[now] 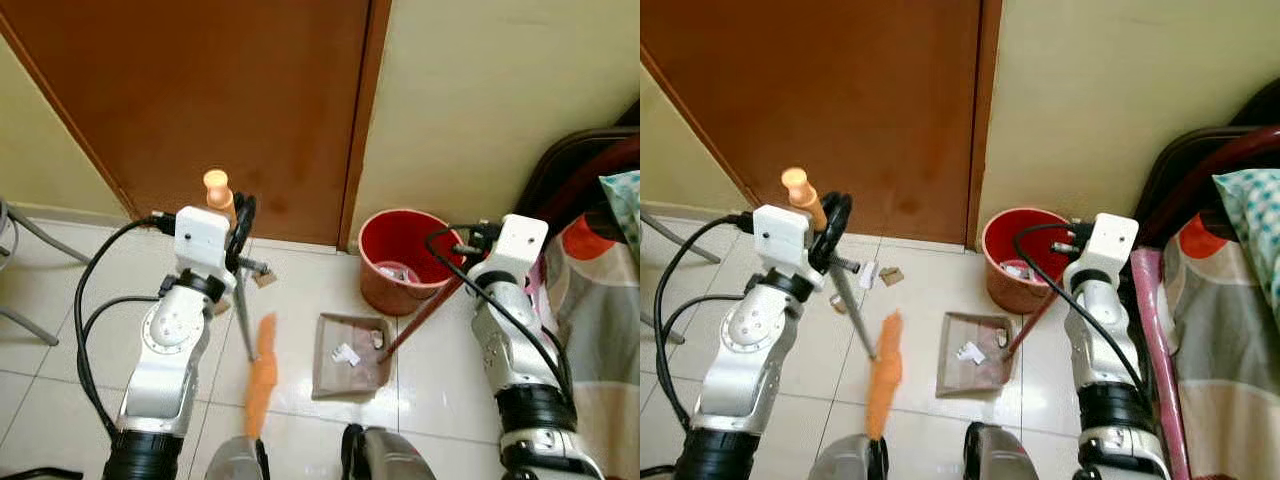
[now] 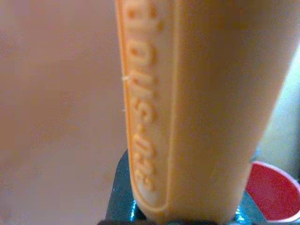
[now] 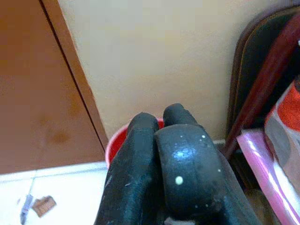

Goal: Sweep floor

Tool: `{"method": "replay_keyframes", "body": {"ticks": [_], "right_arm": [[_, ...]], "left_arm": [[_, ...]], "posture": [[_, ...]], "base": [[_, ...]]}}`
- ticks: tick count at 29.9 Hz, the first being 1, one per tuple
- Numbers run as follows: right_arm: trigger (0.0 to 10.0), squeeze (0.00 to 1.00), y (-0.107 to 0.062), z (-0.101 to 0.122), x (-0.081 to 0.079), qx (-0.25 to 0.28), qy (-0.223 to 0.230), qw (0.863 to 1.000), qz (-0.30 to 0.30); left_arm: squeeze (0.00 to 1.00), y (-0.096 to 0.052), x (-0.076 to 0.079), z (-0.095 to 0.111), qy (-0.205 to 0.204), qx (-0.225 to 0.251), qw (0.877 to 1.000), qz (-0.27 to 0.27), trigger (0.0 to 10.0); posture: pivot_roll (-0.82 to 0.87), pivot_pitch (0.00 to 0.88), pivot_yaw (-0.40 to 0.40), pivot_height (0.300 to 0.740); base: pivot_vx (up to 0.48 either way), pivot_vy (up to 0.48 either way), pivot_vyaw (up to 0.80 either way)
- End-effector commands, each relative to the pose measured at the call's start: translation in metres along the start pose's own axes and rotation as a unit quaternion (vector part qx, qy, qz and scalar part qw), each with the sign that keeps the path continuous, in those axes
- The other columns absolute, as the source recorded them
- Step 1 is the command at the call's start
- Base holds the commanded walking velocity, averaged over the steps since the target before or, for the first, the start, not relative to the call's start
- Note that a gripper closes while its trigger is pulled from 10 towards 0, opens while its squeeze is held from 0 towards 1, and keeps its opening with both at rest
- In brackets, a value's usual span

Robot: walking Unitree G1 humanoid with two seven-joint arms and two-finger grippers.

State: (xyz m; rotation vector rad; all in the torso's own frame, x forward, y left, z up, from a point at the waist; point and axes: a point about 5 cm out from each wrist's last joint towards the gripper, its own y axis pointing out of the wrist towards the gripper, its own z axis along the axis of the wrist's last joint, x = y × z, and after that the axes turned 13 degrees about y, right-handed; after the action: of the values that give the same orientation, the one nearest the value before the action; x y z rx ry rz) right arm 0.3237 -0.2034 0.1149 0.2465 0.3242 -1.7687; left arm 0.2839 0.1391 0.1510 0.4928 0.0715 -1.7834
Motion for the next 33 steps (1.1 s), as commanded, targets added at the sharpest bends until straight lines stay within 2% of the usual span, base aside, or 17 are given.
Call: {"method": "replay_keyframes", "body": {"ticks": [1,3,5,8,9,11,12,14,15,18,19,20,23,29,33], "right_arm": [[10.0,0.00,-0.001,0.021,-0.012,0.030,0.022,0.999,0.020],[10.0,0.00,-0.001,0.027,-0.015,0.036,0.024,0.999,0.025],[10.0,0.00,0.006,0.049,-0.028,0.064,0.040,0.996,0.036],[10.0,0.00,0.015,0.072,-0.039,0.092,0.064,0.993,0.043],[10.0,0.00,0.015,0.072,-0.039,0.092,0.064,0.993,0.043],[10.0,0.00,0.019,0.098,-0.044,0.115,0.094,0.988,0.039],[10.0,0.00,0.019,0.098,-0.044,0.115,0.094,0.988,0.039],[10.0,0.00,0.021,0.116,-0.043,0.135,0.103,0.985,0.035],[10.0,0.00,0.021,0.116,-0.043,0.135,0.103,0.985,0.035],[10.0,0.00,0.025,0.148,-0.038,0.173,0.121,0.977,0.028],[10.0,0.00,0.025,0.148,-0.038,0.173,0.121,0.977,0.028],[10.0,0.00,0.025,0.159,-0.036,0.188,0.124,0.974,0.026],[10.0,0.00,0.024,0.178,-0.034,0.219,0.115,0.968,0.026],[10.0,0.00,0.020,0.213,-0.029,0.278,0.066,0.958,0.033],[10.0,0.00,0.019,0.220,-0.026,0.295,0.034,0.954,0.037]], "left_arm": [[0.00,-0.006,0.003,-0.011,-0.005,-0.018,1.000,0.013,10.0],[0.00,-0.008,0.003,-0.015,-0.004,-0.030,0.999,0.019,10.0],[0.00,-0.005,0.015,-0.025,-0.003,-0.046,0.999,0.007,10.0],[0.00,-0.001,0.025,-0.029,-0.010,-0.049,0.999,-0.005,10.0],[0.00,-0.001,0.025,-0.029,-0.010,-0.049,0.999,-0.005,10.0],[0.00,0.002,0.031,-0.030,-0.014,-0.047,0.999,-0.007,10.0],[0.00,0.002,0.031,-0.030,-0.014,-0.047,0.999,-0.007,10.0],[0.00,0.002,0.034,-0.033,-0.019,-0.050,0.999,-0.009,10.0],[0.00,0.002,0.034,-0.033,-0.019,-0.050,0.999,-0.009,10.0],[0.00,0.002,0.041,-0.036,-0.030,-0.052,0.998,-0.013,10.0],[0.00,0.002,0.041,-0.036,-0.030,-0.052,0.998,-0.013,10.0],[0.00,0.003,0.043,-0.035,-0.031,-0.052,0.998,-0.017,10.0],[0.00,0.003,0.046,-0.034,-0.032,-0.050,0.998,-0.022,10.0],[0.00,0.003,0.048,-0.037,-0.036,-0.050,0.998,-0.022,10.0],[0.00,0.003,0.050,-0.037,-0.037,-0.049,0.998,-0.025,10.0]], "posture": [[-0.05,0.056,-0.031,0.740],[-0.05,0.056,-0.031,0.740],[-0.05,0.027,-0.024,0.740],[-0.05,0.014,-0.012,0.740],[-0.05,0.014,-0.012,0.740],[-0.05,0.002,-0.007,0.740],[-0.05,0.002,-0.007,0.740],[-0.06,0.000,-0.004,0.740],[-0.06,0.000,-0.004,0.740],[-0.06,0.000,0.001,0.740],[-0.06,0.000,0.001,0.740],[-0.06,0.000,0.000,0.740],[-0.06,0.000,-0.001,0.740],[-0.07,0.000,-0.001,0.740],[-0.07,0.000,-0.002,0.740]], "base": [[0.000,0.000,0.00],[0.000,0.000,0.00],[0.000,0.000,0.00],[0.000,0.000,0.00],[0.000,0.000,0.00],[0.000,0.000,0.00],[0.000,0.000,0.00],[0.000,0.000,0.00],[0.000,0.000,0.00],[0.000,0.000,0.00],[0.000,0.000,0.00],[0.000,0.000,0.00],[0.000,0.000,0.00],[0.000,0.000,0.00],[0.000,0.000,0.00]]}}
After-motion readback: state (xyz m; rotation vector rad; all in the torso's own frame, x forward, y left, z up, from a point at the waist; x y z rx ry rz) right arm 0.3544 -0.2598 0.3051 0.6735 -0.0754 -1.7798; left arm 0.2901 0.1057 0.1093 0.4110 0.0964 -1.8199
